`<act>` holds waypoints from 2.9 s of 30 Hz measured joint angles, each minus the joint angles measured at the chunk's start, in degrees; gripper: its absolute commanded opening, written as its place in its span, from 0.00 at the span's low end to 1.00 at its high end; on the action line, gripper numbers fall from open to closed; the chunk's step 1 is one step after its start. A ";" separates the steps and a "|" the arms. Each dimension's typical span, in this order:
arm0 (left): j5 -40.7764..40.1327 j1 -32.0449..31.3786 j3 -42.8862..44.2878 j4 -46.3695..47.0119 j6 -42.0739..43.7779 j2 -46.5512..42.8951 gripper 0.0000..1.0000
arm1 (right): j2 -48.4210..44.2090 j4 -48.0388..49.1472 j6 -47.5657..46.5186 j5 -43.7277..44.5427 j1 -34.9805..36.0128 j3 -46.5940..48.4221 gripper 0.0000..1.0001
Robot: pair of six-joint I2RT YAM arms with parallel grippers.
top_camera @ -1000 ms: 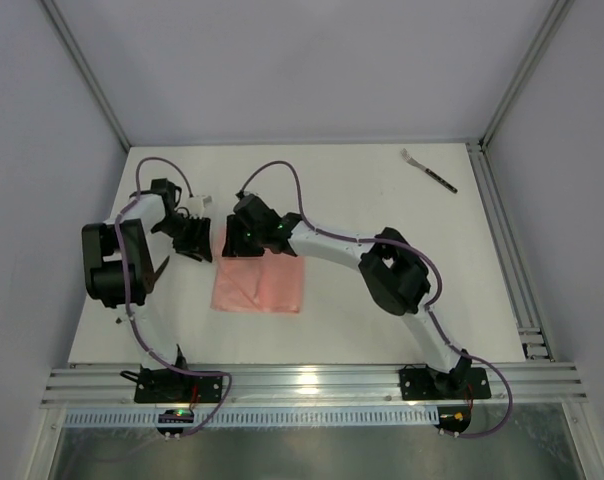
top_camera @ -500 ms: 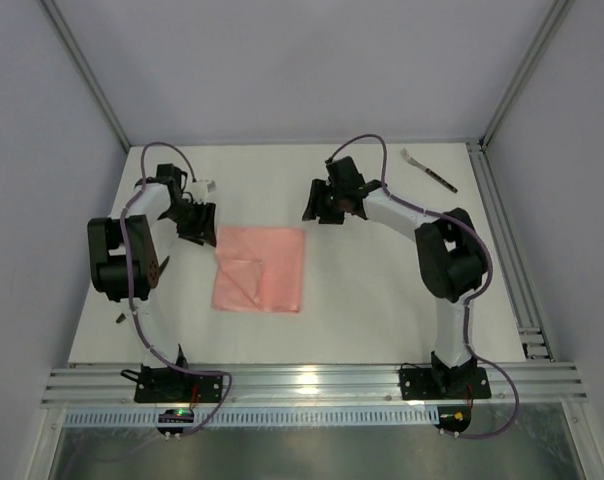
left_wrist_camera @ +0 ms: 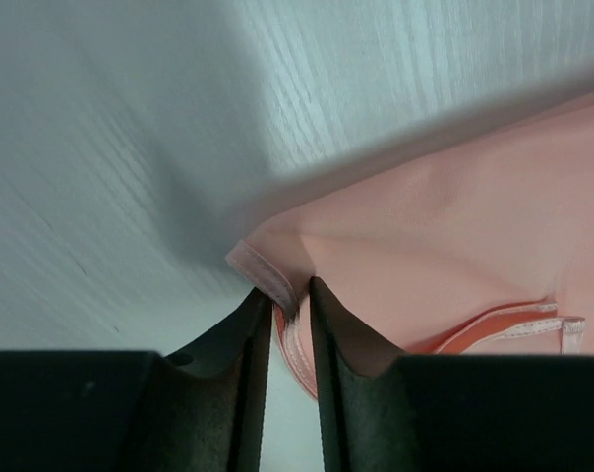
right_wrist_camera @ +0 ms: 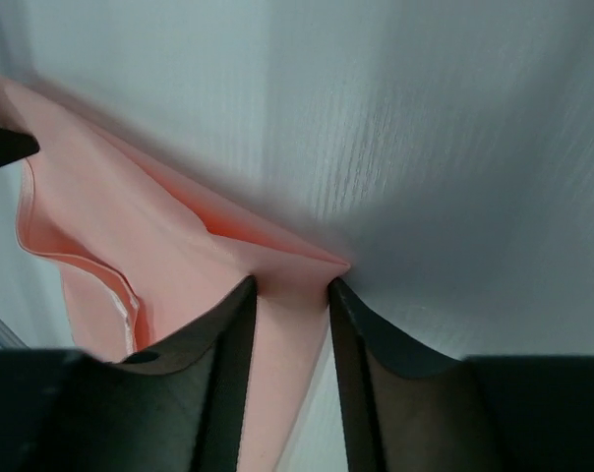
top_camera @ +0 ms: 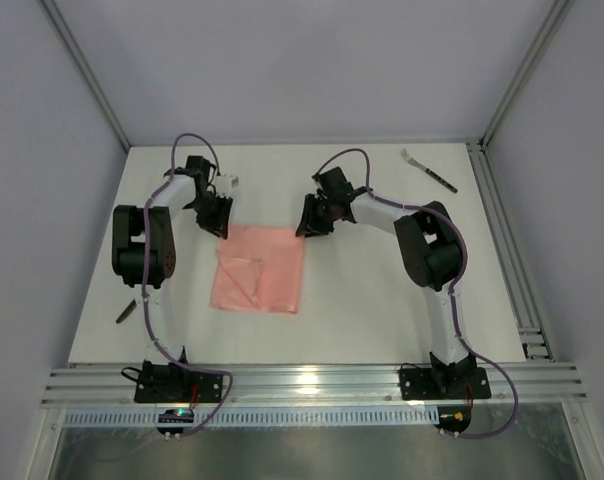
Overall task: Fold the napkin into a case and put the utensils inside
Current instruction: Rotate the square-folded napkin at the center of the board, then smooth out the square-folded napkin at the center of the board.
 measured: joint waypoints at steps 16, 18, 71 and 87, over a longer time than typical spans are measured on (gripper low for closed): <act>2.80 -18.75 23.26 -4.26 8.00 13.88 0.46 | -32.35 11.56 10.03 7.15 4.44 -45.57 0.32; 3.39 -23.15 27.67 -5.68 9.60 16.00 0.53 | -39.10 11.32 13.46 8.92 9.62 -51.80 0.40; -10.99 -25.94 -29.16 14.12 13.68 -21.38 0.54 | -30.75 16.87 5.53 2.08 5.44 -47.01 0.11; 2.64 -4.07 -21.07 14.43 -0.35 -14.67 0.57 | -30.77 18.47 5.60 1.25 5.44 -47.84 0.09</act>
